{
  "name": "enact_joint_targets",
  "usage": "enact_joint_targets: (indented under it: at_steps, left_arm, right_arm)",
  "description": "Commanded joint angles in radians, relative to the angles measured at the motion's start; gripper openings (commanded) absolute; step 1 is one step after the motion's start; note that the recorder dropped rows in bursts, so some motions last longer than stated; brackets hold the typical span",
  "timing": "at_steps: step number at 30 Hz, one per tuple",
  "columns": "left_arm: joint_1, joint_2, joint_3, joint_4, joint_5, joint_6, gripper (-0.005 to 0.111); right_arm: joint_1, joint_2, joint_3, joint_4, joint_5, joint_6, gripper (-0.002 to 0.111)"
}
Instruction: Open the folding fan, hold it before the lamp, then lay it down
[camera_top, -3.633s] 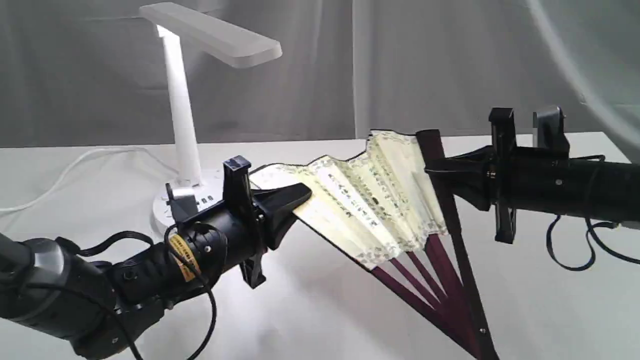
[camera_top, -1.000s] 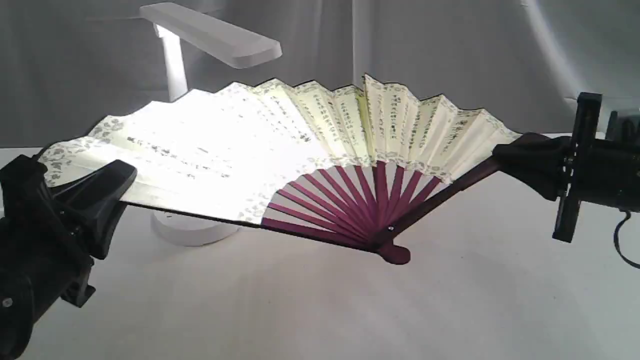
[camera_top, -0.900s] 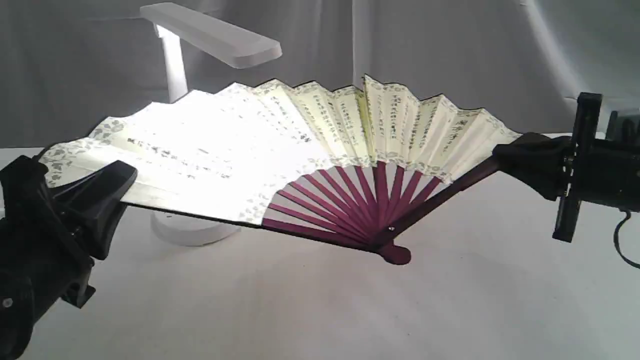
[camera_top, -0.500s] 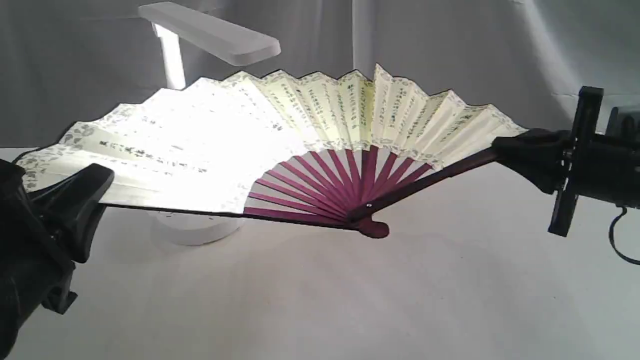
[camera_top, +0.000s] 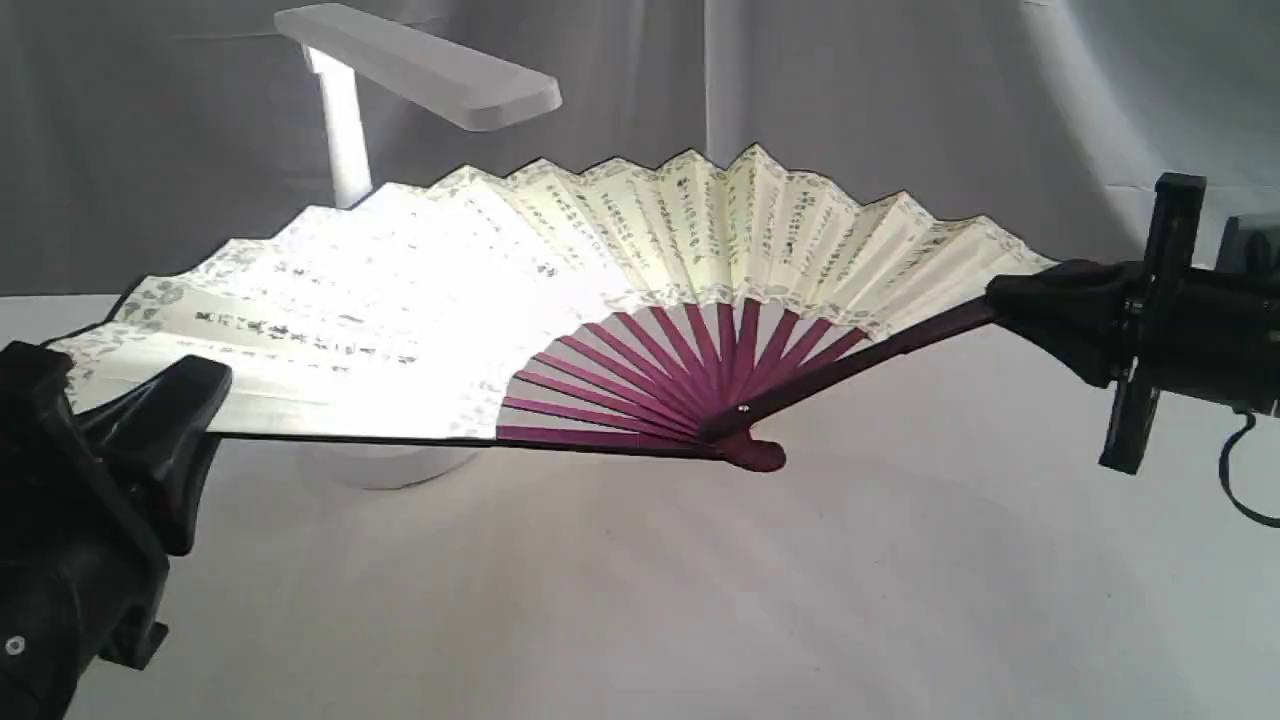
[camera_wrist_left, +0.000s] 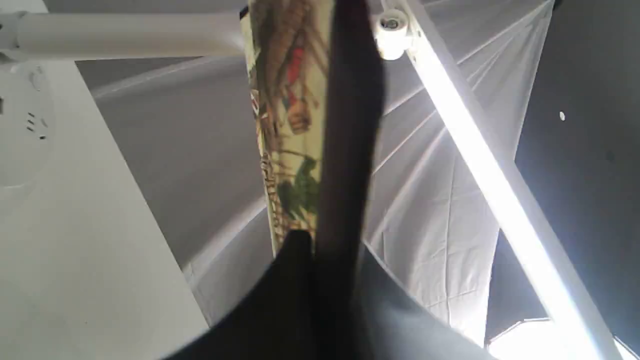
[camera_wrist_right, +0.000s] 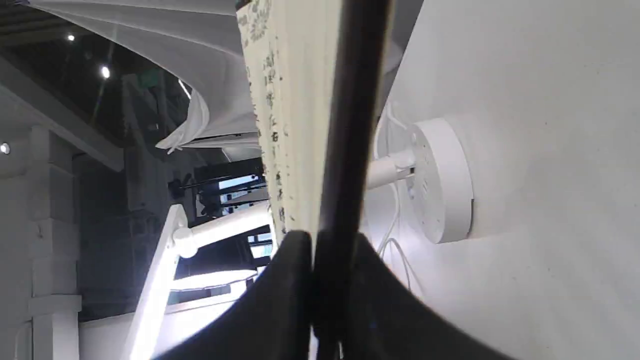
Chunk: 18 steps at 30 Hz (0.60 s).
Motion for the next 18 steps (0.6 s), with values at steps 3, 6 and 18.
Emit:
enact_joint_targets:
  at_steps: [3, 6, 18]
  left_arm:
    - [-0.096, -0.017, 0.001, -0.162, -0.067, 0.036, 0.000]
    - [-0.127, -0.017, 0.001, -0.165, -0.067, 0.036, 0.000]
    - [-0.259, -0.019, 0.001, -0.361, -0.067, 0.036, 0.000]
  right_arm:
    - [-0.013, -0.033, 0.000, -0.033, -0.039, -0.026, 0.000]
    - [-0.025, -0.052, 0.000, -0.045, -0.039, -0.026, 0.000]
    - [-0.092, -0.120, 0.120, -0.032, -0.039, -0.061, 0.000]
